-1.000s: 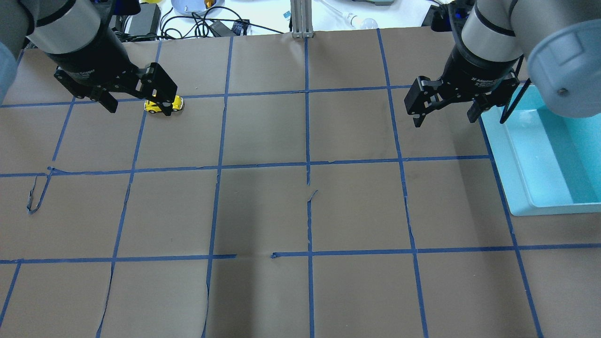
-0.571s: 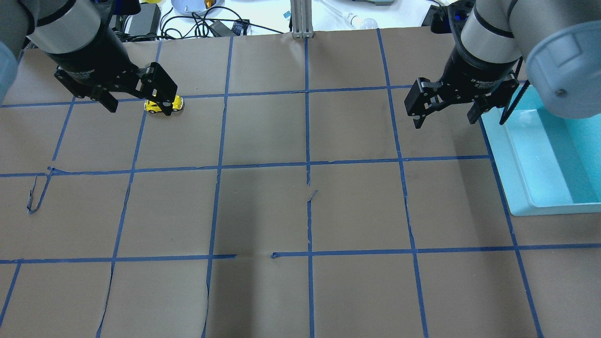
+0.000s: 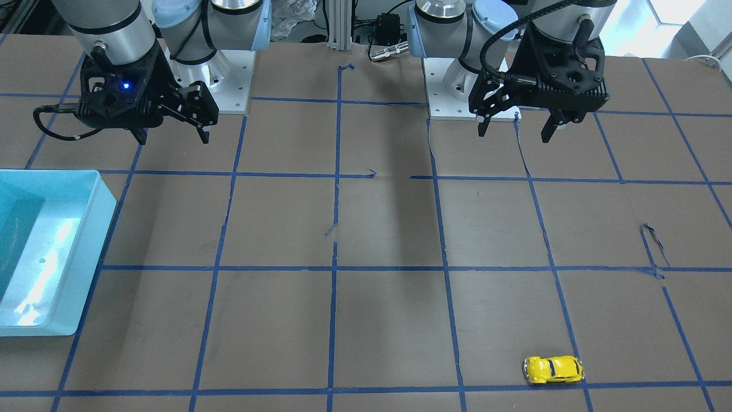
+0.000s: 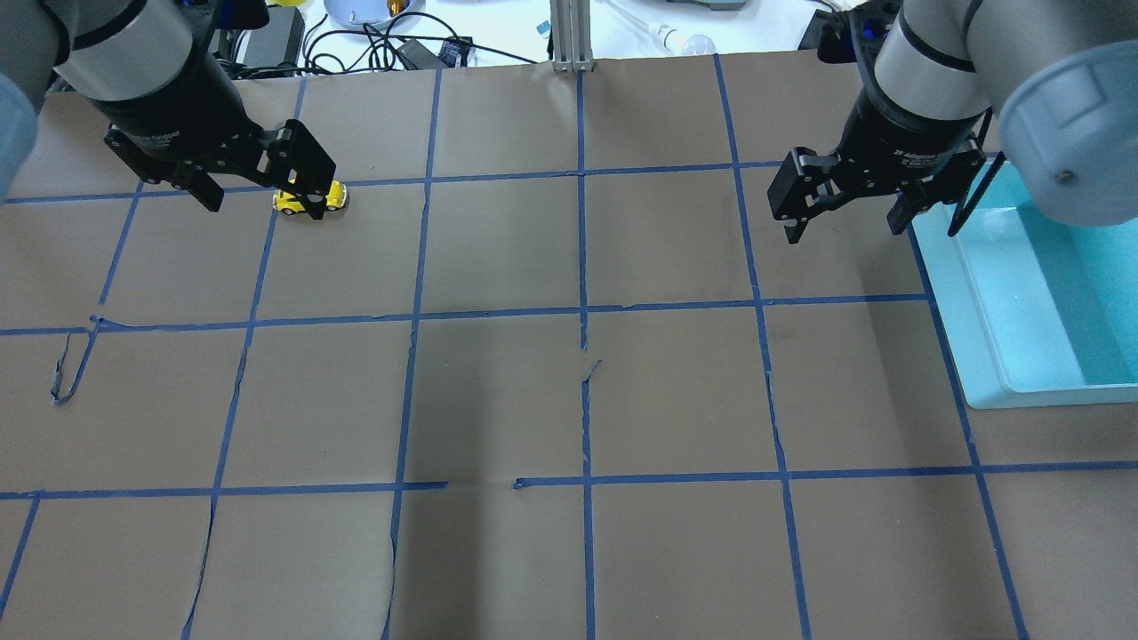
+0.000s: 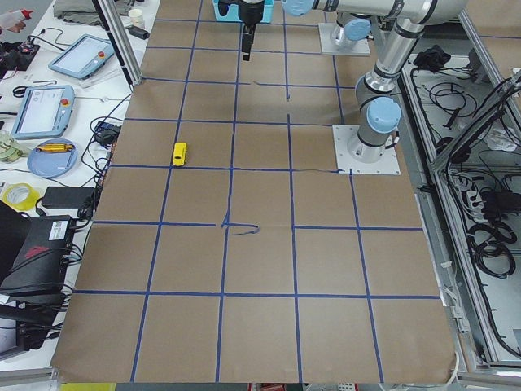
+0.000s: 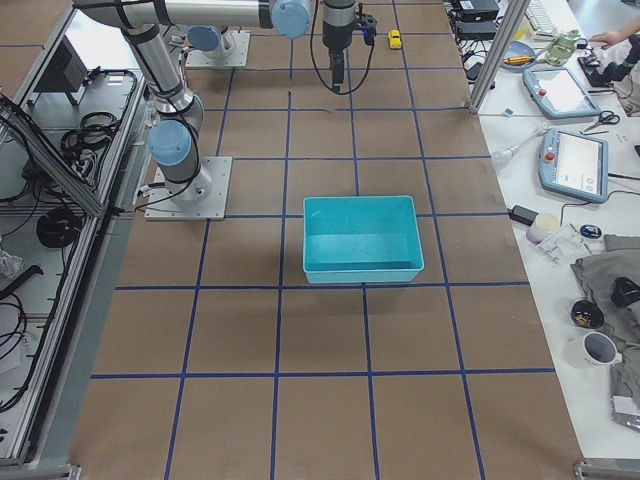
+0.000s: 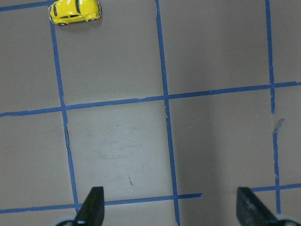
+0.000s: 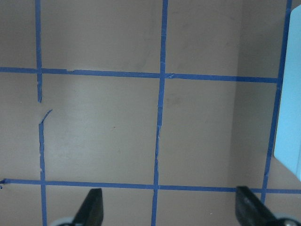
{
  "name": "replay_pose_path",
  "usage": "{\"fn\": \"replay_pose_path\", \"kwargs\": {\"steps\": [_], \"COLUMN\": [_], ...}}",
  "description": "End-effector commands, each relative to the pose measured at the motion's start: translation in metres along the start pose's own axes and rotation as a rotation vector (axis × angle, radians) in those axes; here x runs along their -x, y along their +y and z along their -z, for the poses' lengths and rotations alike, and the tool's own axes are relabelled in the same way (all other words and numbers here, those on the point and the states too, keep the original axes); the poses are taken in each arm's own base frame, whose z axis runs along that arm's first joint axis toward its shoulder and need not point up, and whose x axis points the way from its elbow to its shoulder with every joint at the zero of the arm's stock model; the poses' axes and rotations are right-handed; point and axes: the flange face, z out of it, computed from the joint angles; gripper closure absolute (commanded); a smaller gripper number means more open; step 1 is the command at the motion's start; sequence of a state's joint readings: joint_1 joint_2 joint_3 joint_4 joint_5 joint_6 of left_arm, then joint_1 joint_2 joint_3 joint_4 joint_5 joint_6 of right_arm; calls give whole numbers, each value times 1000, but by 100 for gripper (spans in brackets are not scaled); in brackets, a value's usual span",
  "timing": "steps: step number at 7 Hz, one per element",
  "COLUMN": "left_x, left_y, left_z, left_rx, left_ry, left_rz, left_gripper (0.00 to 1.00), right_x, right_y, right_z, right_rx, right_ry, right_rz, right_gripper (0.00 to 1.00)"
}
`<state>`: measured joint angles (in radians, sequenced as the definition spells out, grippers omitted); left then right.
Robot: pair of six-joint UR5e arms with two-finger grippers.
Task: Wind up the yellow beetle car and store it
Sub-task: 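Lower the left gripper onto the yellow beetle car and grasp it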
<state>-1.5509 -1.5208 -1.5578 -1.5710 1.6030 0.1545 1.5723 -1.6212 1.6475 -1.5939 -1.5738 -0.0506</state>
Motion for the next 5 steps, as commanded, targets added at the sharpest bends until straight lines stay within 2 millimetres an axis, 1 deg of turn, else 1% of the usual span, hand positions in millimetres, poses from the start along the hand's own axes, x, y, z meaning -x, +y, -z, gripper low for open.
{"fn": "replay_pose_path", "kwargs": {"steps": [1,2,3,4,5], "left_x": [12,23,39,62,90], "left_y": [-13,-25,-38,-61,-77], "left_z": [-27,-49,-73,-98,-132], "left_rx": [16,35,61,37,65], "left_ry": [-5,-1,18,4,30], "left_rz": [-164,-261,-366,-567,-771], "left_gripper": [0,0,0,0,0], "right_x": [0,0,0,0,0], "right_y": [-1,0,0,0,0], "right_z": [-2,-1,-1,-1,-1], "right_rx": [4,1,3,1,3], "right_ry": [0,0,1,0,1], "right_rz": [0,0,0,0,0], "right_gripper": [0,0,0,0,0]}}
